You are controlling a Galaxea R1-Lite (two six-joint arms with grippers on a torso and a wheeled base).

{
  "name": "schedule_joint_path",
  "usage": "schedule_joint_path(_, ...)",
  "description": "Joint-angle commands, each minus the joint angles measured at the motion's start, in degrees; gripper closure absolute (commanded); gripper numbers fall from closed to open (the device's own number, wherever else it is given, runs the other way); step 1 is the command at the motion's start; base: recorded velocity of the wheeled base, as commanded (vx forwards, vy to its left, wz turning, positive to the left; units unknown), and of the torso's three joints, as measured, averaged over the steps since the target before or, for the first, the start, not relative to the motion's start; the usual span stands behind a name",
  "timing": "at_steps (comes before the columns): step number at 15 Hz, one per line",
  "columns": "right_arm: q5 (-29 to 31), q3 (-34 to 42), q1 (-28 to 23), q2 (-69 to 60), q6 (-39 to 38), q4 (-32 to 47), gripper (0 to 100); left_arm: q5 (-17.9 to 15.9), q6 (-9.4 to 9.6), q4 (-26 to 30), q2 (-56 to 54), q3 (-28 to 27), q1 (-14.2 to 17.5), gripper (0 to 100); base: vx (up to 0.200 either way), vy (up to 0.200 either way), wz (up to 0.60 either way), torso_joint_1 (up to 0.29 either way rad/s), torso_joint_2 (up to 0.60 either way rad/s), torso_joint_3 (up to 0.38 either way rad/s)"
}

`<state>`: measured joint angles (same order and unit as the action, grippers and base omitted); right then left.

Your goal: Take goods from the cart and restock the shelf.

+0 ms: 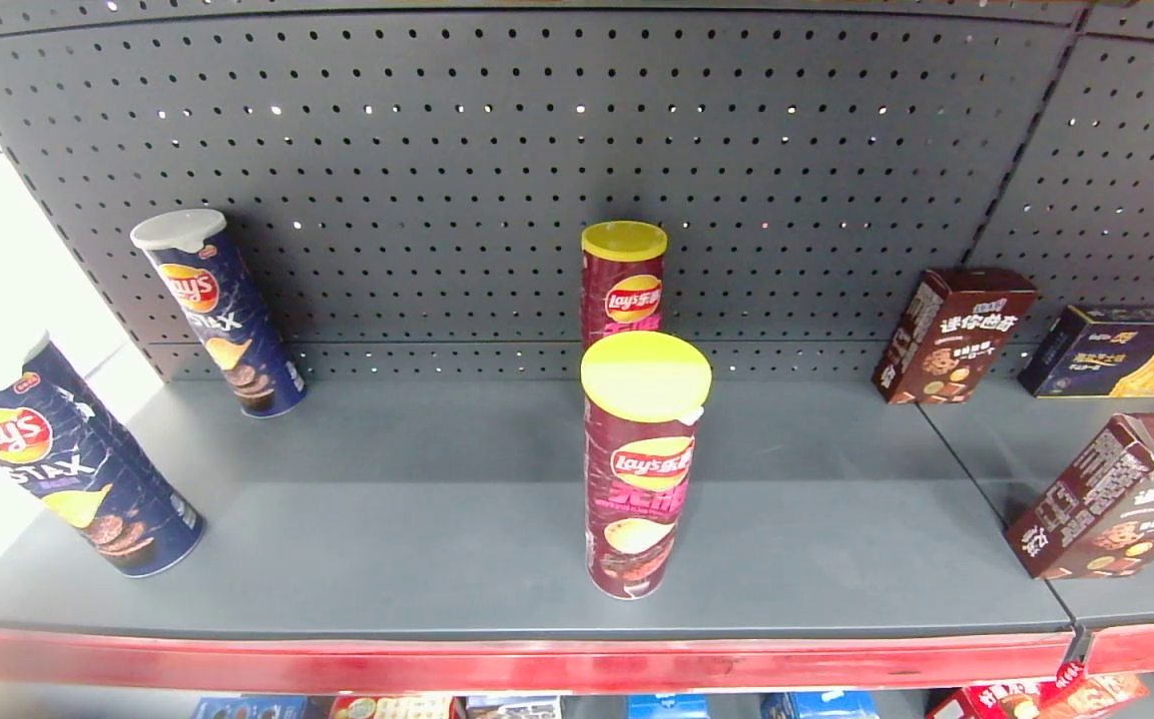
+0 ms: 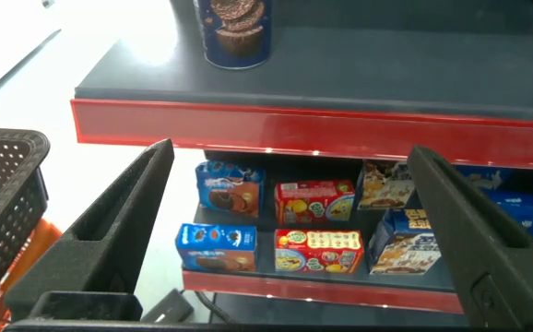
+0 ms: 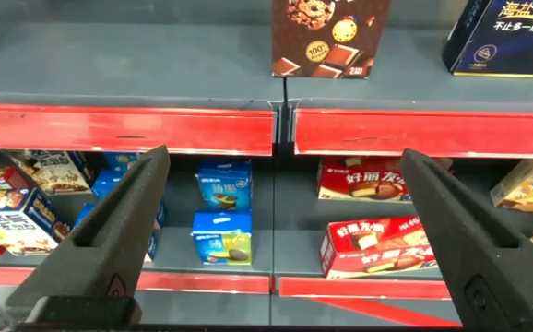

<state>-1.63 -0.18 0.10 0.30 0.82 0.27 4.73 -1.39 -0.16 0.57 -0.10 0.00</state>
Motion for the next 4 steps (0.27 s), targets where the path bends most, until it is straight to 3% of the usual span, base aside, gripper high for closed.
schedule_joint_path(1, -0.1, 0.0, 0.0, 0.1, 0.2, 0.0, 0, 0.0, -0.02, 0.0, 0.0, 0.0, 0.0, 0, 0.000, 0.000, 0.00, 0.000, 0.00, 0.000)
schedule_joint_path(4, -0.1, 0.0, 0.0, 0.1, 0.2, 0.0, 0, 0.0, -0.02, 0.0, 0.0, 0.0, 0.0, 0, 0.000, 0.000, 0.00, 0.000, 0.00, 0.000)
